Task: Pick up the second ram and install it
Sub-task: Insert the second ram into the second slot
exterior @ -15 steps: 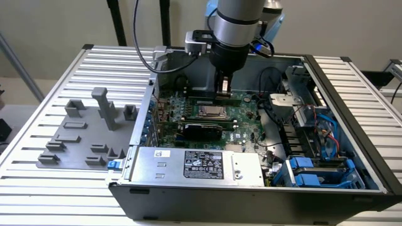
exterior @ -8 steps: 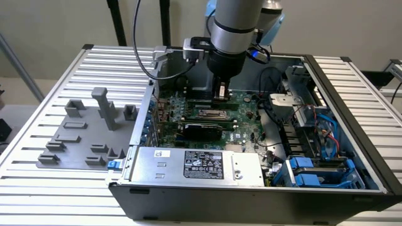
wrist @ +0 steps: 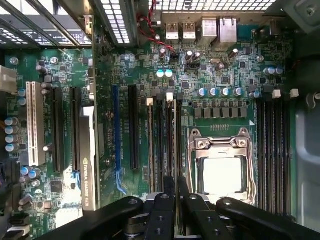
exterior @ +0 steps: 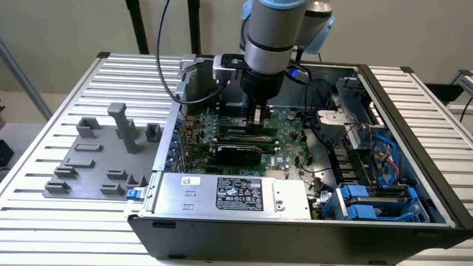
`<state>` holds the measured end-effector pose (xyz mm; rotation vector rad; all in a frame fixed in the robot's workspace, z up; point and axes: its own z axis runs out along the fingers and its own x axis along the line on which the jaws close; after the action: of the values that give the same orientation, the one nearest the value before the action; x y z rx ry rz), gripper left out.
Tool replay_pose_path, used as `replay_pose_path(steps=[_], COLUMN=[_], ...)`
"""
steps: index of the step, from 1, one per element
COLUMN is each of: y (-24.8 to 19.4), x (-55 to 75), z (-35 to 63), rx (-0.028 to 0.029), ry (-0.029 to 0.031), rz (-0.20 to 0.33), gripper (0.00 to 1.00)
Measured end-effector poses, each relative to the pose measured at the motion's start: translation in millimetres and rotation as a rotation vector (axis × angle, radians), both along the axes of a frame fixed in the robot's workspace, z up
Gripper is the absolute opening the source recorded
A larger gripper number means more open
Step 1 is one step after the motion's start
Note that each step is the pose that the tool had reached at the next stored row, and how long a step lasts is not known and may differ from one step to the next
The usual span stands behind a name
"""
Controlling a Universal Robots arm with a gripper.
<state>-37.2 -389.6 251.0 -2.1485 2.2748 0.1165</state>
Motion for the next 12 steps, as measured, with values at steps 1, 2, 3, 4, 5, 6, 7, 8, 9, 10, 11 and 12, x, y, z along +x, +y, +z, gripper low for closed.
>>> replay_pose_path(steps=[1,2,3,4,5,6,7,8,9,10,11,12], y=[0.2,0.4,0.7,0.9,1.2,1.3,1.5,1.6,1.6,1.6,1.6,1.5], x=[0.0,0.0,0.0,0.0,0.0,0.0,0.0,0.0,0.0,0.0,0.0,0.0], z=[-1.9,-3.7,-5.5,-7.4,-9.1,-10.9,-12.7,-14.5,-15.7,-16.1,-16.0,-16.0], rx=[-0.0001,-0.0001,-0.0001,0.0,-0.0001,-0.0004,-0.0007,-0.0014,-0.0026,-0.0035,-0.0039,-0.004], ry=[-0.0002,-0.0003,-0.0004,-0.0006,-0.0006,-0.0007,-0.0008,-0.0009,-0.0009,-0.0008,-0.0008,-0.0008], rz=[0.0,0.0,0.0,0.0,0.0,0.0,0.0,0.0,0.0,0.0,0.0,0.0], gripper=[0.13,0.13,0.13,0.13,0.13,0.13,0.13,0.13,0.13,0.13,0.13,0.13])
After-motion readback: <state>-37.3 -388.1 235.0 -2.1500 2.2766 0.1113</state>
